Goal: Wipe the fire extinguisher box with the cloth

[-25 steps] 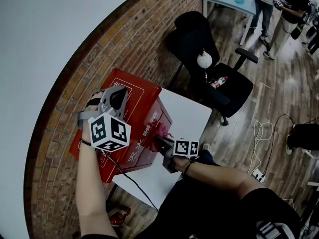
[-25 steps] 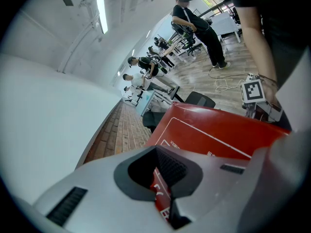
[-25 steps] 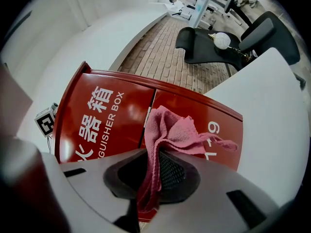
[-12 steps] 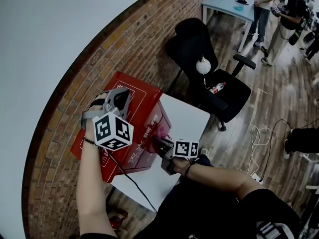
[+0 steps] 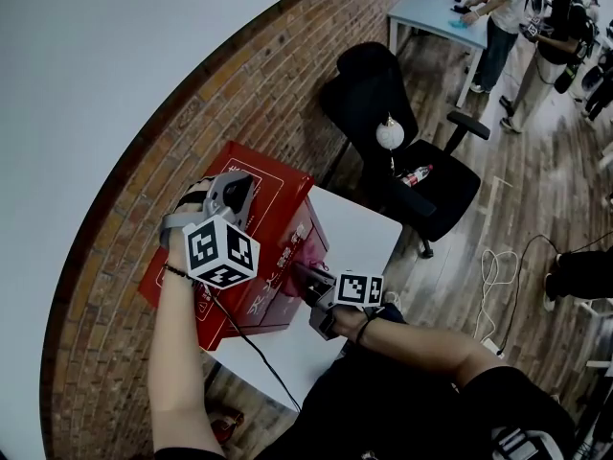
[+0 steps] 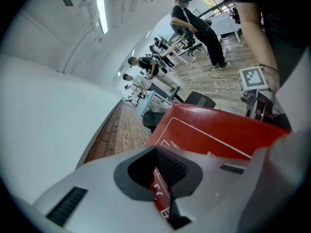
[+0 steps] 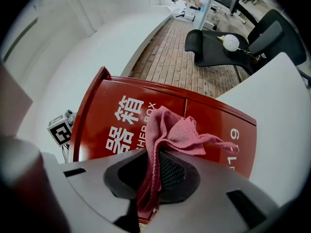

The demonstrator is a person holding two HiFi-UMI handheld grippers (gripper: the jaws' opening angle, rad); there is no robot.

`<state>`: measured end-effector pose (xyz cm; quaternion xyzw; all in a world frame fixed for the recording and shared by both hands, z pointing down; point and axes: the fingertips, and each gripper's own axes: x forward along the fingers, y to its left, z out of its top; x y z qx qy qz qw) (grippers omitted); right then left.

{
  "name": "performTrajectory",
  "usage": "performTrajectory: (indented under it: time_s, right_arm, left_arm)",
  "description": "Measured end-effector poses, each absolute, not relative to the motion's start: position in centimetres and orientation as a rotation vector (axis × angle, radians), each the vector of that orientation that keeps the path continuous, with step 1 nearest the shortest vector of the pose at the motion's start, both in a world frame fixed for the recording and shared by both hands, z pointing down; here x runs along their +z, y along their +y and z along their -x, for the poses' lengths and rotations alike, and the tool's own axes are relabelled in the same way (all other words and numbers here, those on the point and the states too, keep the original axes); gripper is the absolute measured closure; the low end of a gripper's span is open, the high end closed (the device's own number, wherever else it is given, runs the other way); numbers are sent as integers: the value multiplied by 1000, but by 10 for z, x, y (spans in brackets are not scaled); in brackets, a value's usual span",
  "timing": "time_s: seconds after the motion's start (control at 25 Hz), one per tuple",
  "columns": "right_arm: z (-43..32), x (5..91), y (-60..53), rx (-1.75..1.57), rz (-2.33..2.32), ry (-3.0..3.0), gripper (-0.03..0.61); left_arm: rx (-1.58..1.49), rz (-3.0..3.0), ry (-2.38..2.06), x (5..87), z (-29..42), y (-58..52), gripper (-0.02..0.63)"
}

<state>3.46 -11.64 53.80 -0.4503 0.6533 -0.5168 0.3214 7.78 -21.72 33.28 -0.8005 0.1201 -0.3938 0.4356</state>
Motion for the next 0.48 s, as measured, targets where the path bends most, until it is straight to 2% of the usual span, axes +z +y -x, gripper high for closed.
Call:
performTrajectory:
  time_s: [0.48]
  right_arm:
    - [-35,469,-111,-1229,1081,1735,517]
  left_arm:
    - [-979,1991,300,333,-77,-217,584]
